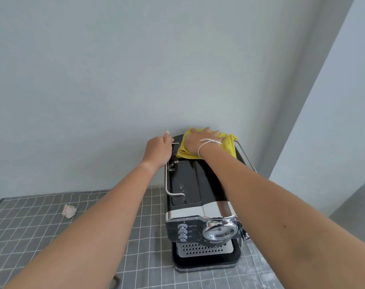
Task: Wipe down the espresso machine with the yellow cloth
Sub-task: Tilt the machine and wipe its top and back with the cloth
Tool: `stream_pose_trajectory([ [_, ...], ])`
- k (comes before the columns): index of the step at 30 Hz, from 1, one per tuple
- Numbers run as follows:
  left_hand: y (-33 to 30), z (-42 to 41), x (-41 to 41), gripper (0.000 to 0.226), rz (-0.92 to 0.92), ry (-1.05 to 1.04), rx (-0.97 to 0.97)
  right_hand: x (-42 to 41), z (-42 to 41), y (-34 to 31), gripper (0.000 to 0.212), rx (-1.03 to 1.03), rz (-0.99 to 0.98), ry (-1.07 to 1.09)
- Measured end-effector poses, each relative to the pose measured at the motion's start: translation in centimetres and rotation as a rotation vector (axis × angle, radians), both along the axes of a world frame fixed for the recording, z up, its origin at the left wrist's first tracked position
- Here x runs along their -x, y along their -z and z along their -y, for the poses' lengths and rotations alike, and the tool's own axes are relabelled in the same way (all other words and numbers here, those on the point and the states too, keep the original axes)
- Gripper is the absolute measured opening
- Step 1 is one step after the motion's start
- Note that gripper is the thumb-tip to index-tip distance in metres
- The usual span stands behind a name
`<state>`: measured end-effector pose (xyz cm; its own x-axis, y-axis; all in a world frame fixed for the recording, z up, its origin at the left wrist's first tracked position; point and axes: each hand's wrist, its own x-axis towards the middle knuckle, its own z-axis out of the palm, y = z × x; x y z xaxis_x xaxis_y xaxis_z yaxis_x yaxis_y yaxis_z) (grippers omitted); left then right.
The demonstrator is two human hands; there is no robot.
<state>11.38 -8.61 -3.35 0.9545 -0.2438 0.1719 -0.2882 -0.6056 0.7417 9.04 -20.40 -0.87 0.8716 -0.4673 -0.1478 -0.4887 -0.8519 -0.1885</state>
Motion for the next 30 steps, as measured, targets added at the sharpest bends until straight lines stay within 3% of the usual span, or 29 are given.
stream_pose_trajectory([
  [8,0.2,0.0,0.1,0.053,-0.014,0.000,0.033,1.4,-0.7,0.5,0.054,0.044,0.049,-0.057],
  [13,0.1,-0.1,0.2,0.052,-0.031,-0.002,0.040,5.4,-1.5,0.6,0.049,0.068,0.123,-0.223],
  [22,0.4,0.0,0.1,0.052,-0.054,-0.008,0.082,13.7,-2.8,1.0,0.051,0.050,0.152,-0.307],
  [30,0.1,0.0,0.3,0.052,-0.074,-0.001,0.084,8.5,-0.9,0.9,0.046,-0.006,0.144,-0.372],
])
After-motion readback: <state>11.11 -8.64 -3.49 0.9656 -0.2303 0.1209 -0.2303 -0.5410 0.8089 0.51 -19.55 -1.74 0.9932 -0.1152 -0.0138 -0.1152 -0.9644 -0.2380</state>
